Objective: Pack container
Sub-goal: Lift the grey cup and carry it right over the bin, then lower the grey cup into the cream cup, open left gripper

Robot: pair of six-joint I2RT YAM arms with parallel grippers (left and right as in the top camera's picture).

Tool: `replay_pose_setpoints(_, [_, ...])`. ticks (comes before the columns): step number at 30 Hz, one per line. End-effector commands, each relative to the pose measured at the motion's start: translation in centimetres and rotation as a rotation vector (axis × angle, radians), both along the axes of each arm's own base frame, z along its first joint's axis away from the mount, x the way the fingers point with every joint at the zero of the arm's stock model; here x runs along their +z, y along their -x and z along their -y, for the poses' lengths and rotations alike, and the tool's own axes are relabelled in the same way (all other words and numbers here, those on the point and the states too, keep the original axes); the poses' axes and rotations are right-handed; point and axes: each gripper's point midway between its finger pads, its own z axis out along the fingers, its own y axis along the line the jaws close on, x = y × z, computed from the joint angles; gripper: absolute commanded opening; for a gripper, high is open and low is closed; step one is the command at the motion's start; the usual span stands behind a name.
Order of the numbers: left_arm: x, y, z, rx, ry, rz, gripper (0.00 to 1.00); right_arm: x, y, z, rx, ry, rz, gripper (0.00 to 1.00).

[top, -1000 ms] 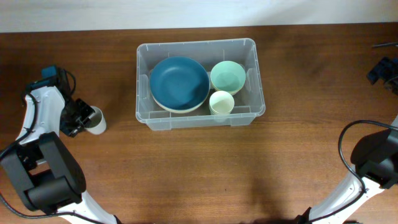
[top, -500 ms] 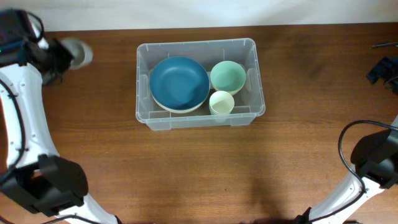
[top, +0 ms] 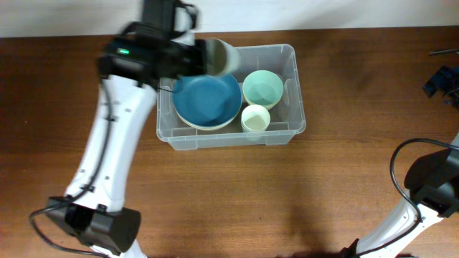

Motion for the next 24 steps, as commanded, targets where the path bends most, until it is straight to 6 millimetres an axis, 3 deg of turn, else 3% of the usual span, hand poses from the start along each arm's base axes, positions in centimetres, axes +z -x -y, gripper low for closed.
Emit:
replay_pose_setpoints(1, [-2.0,0.7,2.9,-0.055,-0.099,0.000,0.01,0.2,0.1,0.1,-0.011,0.015,-0.001,0.99])
replay_pose_setpoints(6, [-6.1,2.8,6.6,-0.148,-0.153,-0.106,0.01,0.2,0.1,0.1,-0.011,0.015,-0.001,0.99])
replay_pose_setpoints(12, [-11.0,3.4,7.5,-0.176,-0.217,-0.230,0.01,0.2,0.1,0.1,-0.011,0.015,-0.001,0.99])
replay_pose_setpoints(16, [-12.2,3.7,7.3,-0.177,-0.238,-0.270,0.01,0.2,0.1,0.1,-0.011,0.015,-0.001,0.99])
replay_pose_setpoints(24, [-12.6,4.4,6.5,-0.170,-0.271,-0.302,0.01,0.2,0.1,0.1,-0.011,0.015,-0.001,0.99])
